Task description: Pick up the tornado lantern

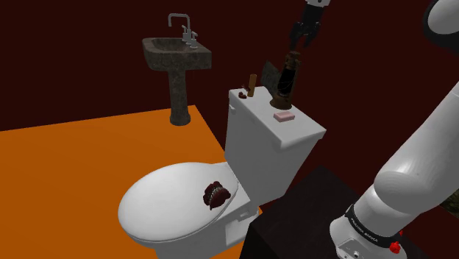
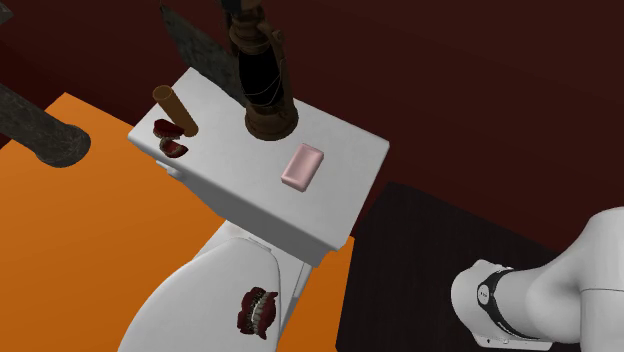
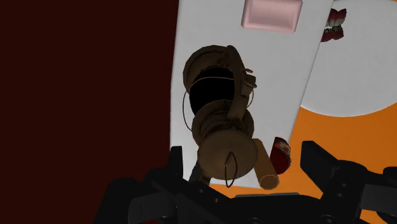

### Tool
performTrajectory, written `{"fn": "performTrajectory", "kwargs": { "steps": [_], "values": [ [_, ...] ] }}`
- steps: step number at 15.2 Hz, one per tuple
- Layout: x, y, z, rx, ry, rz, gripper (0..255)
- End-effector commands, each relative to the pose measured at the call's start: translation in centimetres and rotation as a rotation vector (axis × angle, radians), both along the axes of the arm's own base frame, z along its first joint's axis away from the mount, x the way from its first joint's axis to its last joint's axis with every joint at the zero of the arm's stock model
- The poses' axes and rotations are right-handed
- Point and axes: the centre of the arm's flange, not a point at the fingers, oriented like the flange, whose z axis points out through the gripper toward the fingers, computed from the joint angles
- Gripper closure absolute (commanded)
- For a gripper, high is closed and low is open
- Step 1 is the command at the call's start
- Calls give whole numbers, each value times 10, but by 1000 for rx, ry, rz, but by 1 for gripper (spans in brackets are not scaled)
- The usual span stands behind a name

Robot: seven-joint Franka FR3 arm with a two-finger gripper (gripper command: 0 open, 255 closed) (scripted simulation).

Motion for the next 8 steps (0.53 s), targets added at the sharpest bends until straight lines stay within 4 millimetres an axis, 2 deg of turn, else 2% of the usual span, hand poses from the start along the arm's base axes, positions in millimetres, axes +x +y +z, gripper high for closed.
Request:
{"fn": "performTrajectory", "kwargs": {
  "steps": [1, 7, 8],
  "values": [
    [3, -7, -6, -2, 0, -2, 0],
    [3, -7, -40, -2, 0, -2, 0],
    [3, -7, -40, -2, 0, -2, 0]
  ]
}}
